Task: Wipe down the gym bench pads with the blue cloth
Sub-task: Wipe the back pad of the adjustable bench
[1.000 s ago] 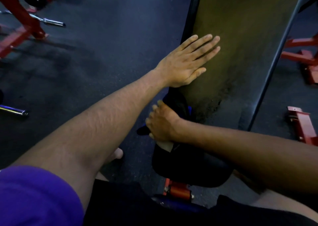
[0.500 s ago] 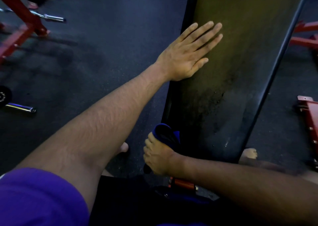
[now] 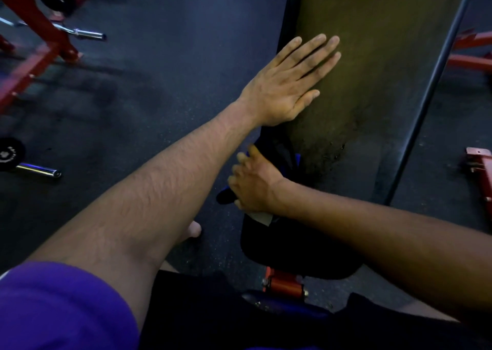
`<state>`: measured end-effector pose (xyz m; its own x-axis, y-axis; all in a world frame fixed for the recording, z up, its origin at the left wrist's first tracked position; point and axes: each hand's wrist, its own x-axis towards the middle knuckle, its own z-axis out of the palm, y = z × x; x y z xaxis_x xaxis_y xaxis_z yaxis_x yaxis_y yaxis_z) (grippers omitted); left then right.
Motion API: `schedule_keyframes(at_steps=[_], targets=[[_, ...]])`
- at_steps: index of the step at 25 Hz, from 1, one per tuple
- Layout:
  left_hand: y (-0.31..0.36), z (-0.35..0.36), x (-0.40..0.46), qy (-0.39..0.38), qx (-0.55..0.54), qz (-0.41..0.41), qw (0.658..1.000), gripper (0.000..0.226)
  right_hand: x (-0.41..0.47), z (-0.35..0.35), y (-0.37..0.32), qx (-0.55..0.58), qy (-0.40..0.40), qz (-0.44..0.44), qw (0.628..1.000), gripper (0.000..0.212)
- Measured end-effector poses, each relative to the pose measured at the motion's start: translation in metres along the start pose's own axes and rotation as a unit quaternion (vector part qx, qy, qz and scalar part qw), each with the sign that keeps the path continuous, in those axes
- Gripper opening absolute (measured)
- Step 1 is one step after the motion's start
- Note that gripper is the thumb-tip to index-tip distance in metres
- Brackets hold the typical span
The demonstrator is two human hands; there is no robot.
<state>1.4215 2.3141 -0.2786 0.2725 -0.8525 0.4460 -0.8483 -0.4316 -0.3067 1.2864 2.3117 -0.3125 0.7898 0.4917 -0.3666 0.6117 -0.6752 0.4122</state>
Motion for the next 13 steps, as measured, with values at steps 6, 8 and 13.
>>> schedule_keyframes(at_steps=[6, 8, 13], targets=[[0.002, -0.007, 0.002, -0.022, 0.0, 0.0, 1.0, 0.06, -0.025, 0.049, -0.096, -0.01, 0.0, -0.137, 0.991, 0.04], [0.003, -0.011, 0.003, -0.031, -0.003, 0.002, 1.0, 0.061, -0.035, 0.057, -0.101, 0.043, 0.045, -0.154, 0.986, 0.036], [0.004, -0.013, 0.004, -0.042, -0.003, 0.002, 0.999, 0.062, -0.085, 0.049, -0.064, 0.213, 0.27, 0.041, 0.938, 0.048]])
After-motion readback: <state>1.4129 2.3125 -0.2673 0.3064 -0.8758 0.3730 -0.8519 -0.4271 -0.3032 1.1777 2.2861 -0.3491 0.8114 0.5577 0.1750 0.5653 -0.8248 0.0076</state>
